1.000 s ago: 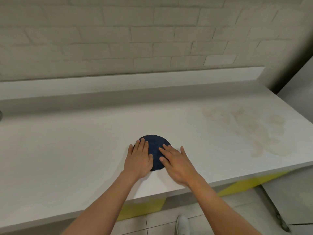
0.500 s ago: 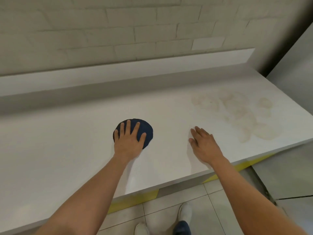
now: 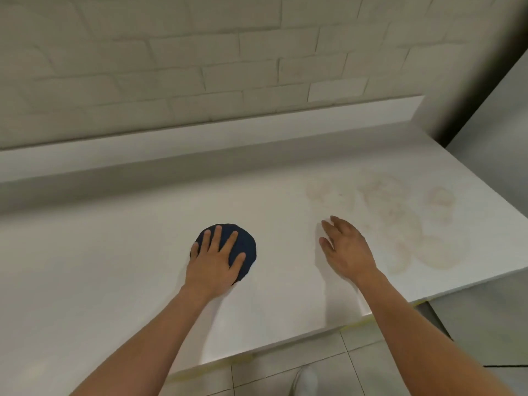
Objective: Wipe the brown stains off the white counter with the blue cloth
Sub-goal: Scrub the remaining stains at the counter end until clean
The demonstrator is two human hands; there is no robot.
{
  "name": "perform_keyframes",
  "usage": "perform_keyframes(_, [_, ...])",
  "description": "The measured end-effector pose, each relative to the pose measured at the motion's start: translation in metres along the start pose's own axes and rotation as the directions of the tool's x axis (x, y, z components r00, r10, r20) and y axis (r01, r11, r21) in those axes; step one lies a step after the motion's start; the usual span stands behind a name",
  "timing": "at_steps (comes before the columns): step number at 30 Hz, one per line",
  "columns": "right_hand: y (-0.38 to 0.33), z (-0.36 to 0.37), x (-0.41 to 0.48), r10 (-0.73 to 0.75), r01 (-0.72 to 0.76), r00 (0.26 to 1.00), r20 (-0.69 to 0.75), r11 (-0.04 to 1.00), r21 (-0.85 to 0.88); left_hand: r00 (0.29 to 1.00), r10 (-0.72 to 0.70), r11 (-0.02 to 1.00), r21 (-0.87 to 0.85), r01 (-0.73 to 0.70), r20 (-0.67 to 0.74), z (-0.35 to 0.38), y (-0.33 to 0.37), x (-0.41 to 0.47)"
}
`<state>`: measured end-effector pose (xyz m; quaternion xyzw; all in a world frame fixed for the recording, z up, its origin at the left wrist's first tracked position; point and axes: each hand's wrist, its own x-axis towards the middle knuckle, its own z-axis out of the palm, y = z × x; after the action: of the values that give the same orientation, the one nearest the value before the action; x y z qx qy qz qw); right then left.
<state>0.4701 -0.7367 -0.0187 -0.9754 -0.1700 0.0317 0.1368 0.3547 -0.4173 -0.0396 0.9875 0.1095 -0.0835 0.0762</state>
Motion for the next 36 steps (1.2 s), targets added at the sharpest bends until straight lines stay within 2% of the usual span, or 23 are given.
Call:
perform_keyframes(6, [0.019, 0.007, 0.003, -0.004, 0.006, 0.999, 0.047, 1.0, -0.025, 0.994, -0.108, 0.992, -0.065, 0.108, -0.002, -0.004, 0.069, 0.063])
perform_keyframes(11, [0.031, -0.002, 0.01, -0.031, 0.029, 0.998, 0.054, 0.999, 0.042, 0.999, 0.046, 0.998, -0.033, -0.046, -0.018, 0.013, 0.127, 0.049])
perform_keyframes(13, [0.042, -0.011, 0.016, -0.028, 0.024, 0.999, 0.032, 0.993, 0.119, 0.992, 0.12, 0.992, -0.034, -0.121, -0.043, 0.021, 0.122, 0.034])
perform_keyframes(15, [0.054, -0.018, 0.021, -0.015, 0.015, 1.0, -0.007, 0.992, 0.123, 0.988, 0.14, 0.989, -0.039, -0.143, -0.065, 0.02, 0.107, 0.031])
perform_keyframes(18, [0.07, -0.021, 0.026, -0.001, 0.001, 1.0, 0.004, 0.999, 0.035, 0.997, 0.045, 0.999, -0.022, -0.046, -0.057, 0.01, 0.099, 0.057])
perform_keyframes(21, [0.081, -0.016, 0.023, 0.042, -0.045, 0.998, 0.039, 0.998, 0.054, 0.997, -0.069, 0.997, -0.033, 0.068, -0.027, -0.002, 0.119, 0.1])
perform_keyframes(23, [0.083, -0.012, 0.022, 0.049, -0.051, 0.998, 0.03, 0.996, 0.07, 0.996, -0.094, 0.993, -0.076, 0.094, 0.001, -0.006, 0.139, 0.123])
perform_keyframes(25, [0.084, -0.01, 0.023, 0.046, -0.048, 0.998, 0.033, 0.996, 0.075, 0.998, -0.059, 0.996, -0.062, 0.06, 0.004, -0.007, 0.159, 0.131])
perform_keyframes(28, [0.085, -0.01, 0.025, 0.067, -0.069, 0.997, 0.026, 0.995, 0.07, 0.995, 0.09, 0.996, -0.014, -0.091, -0.033, 0.003, 0.18, 0.114])
perform_keyframes(31, [0.082, -0.01, 0.026, 0.087, -0.088, 0.996, 0.022, 0.994, 0.067, 0.976, 0.214, 0.977, 0.003, -0.214, -0.031, 0.01, 0.162, 0.093])
perform_keyframes(33, [0.08, -0.008, 0.024, 0.092, -0.093, 0.996, 0.011, 0.994, 0.066, 0.973, 0.228, 0.973, -0.014, -0.229, -0.034, 0.007, 0.139, 0.098])
perform_keyframes(36, [0.079, -0.007, 0.025, 0.106, -0.107, 0.994, 0.016, 0.992, 0.062, 0.989, 0.139, 0.99, -0.02, -0.14, -0.041, -0.006, 0.113, 0.131])
